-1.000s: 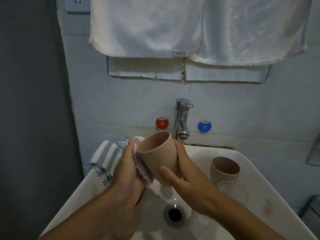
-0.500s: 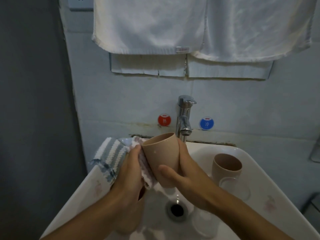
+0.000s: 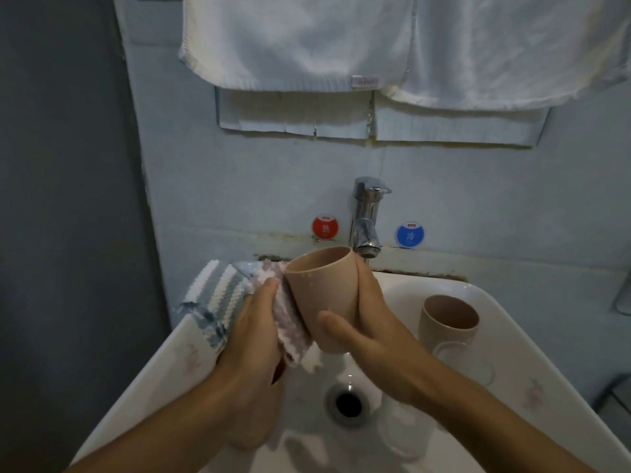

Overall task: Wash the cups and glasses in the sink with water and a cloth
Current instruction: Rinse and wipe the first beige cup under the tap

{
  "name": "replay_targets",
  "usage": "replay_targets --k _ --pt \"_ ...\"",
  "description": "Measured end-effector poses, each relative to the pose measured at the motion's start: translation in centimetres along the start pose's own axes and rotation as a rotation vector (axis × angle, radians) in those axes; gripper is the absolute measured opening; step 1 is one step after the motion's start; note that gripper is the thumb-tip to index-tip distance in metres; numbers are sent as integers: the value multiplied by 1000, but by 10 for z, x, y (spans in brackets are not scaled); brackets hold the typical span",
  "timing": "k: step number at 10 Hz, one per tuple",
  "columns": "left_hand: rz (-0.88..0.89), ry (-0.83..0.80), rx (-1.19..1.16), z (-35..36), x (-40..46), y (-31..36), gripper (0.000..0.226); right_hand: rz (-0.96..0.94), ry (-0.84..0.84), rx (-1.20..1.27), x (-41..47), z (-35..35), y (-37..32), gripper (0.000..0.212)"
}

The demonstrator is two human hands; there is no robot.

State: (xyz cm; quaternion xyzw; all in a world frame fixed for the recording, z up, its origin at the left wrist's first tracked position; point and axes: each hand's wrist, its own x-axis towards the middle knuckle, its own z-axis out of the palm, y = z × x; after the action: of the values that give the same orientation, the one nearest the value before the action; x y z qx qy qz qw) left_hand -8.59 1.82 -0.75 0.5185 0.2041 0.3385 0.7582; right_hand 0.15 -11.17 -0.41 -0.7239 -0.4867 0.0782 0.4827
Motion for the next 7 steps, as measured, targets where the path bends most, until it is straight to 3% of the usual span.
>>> replay_targets --k 1,2,4,5,6,7 --pt "-55 -23 -97 0 6 0 23 19 -35 22 2 -4 -1 71" --pt "-88 -63 -176 -2 8 1 25 3 77 -59 2 -3 2 68" --pt "-56 -128 -97 4 0 0 26 16 249 -186 3 4 9 92" --pt "81 -100 138 2 -10 2 32 56 168 -103 3 7 9 90" --pt "133 -53 100 6 -17 3 31 76 120 -81 2 9 7 81" --pt "42 -66 17 3 -8 1 47 83 136 -82 2 9 6 82"
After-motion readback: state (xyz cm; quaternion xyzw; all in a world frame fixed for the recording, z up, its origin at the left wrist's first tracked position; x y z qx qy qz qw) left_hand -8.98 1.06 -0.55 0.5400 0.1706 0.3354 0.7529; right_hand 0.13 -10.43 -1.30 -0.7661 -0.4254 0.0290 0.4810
